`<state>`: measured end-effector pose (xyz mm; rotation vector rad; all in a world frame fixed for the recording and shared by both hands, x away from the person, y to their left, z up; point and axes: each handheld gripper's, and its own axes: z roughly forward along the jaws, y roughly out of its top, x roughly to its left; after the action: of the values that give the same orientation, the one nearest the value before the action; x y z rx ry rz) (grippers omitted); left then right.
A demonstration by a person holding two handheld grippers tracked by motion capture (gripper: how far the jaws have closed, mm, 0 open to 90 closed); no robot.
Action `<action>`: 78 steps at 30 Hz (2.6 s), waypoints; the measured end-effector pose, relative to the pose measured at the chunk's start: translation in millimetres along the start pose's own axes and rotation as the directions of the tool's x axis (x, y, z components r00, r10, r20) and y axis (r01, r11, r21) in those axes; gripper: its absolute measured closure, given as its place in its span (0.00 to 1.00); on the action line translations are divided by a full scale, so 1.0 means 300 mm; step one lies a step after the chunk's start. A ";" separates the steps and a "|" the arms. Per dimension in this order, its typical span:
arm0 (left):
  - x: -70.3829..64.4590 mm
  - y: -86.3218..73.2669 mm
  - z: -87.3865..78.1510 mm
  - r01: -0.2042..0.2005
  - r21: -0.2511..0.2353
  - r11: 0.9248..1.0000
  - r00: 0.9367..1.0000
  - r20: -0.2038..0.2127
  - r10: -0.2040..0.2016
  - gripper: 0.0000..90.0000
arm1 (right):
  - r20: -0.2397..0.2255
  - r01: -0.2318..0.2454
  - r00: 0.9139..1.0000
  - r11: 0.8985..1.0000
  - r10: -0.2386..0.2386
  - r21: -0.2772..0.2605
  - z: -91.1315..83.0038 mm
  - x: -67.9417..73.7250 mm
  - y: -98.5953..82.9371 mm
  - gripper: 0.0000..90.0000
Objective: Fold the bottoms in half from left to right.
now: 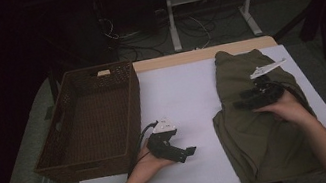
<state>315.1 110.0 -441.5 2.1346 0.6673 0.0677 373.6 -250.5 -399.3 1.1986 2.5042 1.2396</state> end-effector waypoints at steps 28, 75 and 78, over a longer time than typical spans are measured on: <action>-0.001 -0.001 0.002 0.001 0.004 1.000 1.000 0.003 -0.001 0.03 | -0.010 0.105 0.994 0.990 -0.105 0.097 0.159 0.046 0.025 0.84; 0.006 0.001 0.001 0.003 0.001 1.000 1.000 0.011 -0.003 0.03 | 0.062 -0.002 0.998 0.999 -0.001 0.039 -0.251 0.013 -0.269 0.93; 0.004 0.001 0.002 0.004 0.004 1.000 1.000 0.010 -0.004 0.03 | 0.066 -0.009 0.998 0.999 0.007 0.044 -0.263 0.013 -0.292 0.93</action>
<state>316.5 110.1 -441.9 2.1355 0.6662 0.0531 285.9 -328.9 -408.0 1.2394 2.4951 1.1327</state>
